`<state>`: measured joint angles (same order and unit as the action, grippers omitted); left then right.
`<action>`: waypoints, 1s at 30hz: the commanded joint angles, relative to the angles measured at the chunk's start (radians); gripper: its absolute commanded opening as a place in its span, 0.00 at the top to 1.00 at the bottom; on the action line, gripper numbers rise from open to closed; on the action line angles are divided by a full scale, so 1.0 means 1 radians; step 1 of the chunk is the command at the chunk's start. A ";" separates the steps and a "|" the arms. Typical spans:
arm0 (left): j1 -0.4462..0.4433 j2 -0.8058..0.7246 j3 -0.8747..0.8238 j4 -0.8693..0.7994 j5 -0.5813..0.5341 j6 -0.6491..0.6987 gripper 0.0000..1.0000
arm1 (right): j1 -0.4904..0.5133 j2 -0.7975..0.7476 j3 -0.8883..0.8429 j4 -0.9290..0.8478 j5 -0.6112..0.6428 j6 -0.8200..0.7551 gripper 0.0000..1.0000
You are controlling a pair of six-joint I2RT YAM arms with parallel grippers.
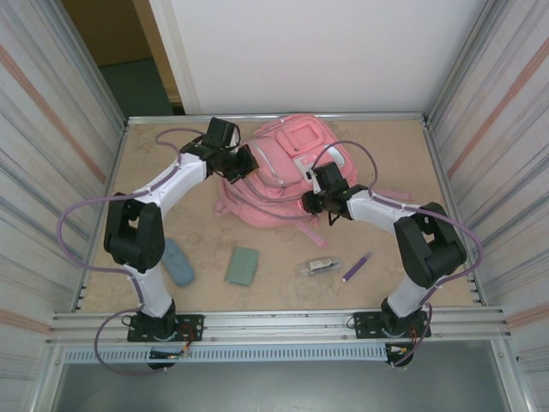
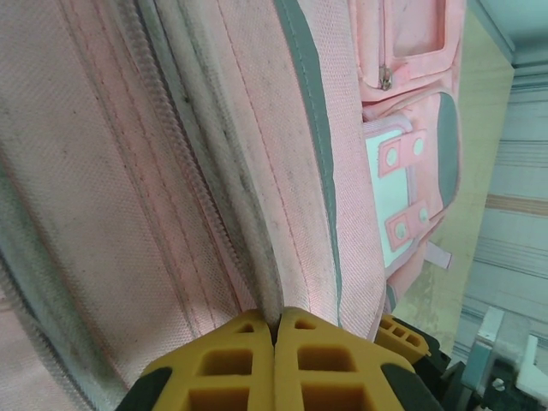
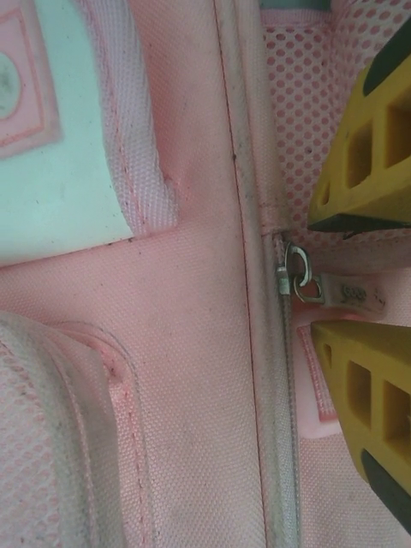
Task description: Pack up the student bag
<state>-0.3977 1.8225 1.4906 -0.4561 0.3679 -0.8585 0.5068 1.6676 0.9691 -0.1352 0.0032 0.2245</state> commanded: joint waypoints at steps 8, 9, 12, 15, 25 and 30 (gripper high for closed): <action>-0.018 -0.082 0.055 0.057 0.090 -0.018 1.00 | -0.028 -0.068 0.005 -0.013 -0.098 0.020 0.94; -0.018 -0.082 0.053 0.058 0.084 -0.012 1.00 | -0.035 -0.079 0.003 -0.012 -0.125 0.026 0.95; -0.017 -0.076 0.041 0.062 0.068 -0.009 1.00 | -0.063 -0.111 0.007 -0.026 -0.238 0.039 0.99; -0.016 -0.069 0.027 0.081 0.077 -0.026 1.00 | -0.095 -0.124 0.024 -0.066 -0.347 0.052 1.00; -0.016 -0.046 0.003 0.126 0.071 -0.046 1.00 | -0.166 0.001 0.204 -0.411 -0.618 -0.046 1.00; -0.015 -0.040 0.005 0.123 0.073 -0.046 1.00 | -0.183 0.151 0.407 -0.755 -0.640 -0.158 1.00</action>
<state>-0.4034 1.8191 1.4925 -0.3981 0.4007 -0.8955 0.3252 1.7638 1.2888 -0.6495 -0.5556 0.1543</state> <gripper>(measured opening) 0.044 0.048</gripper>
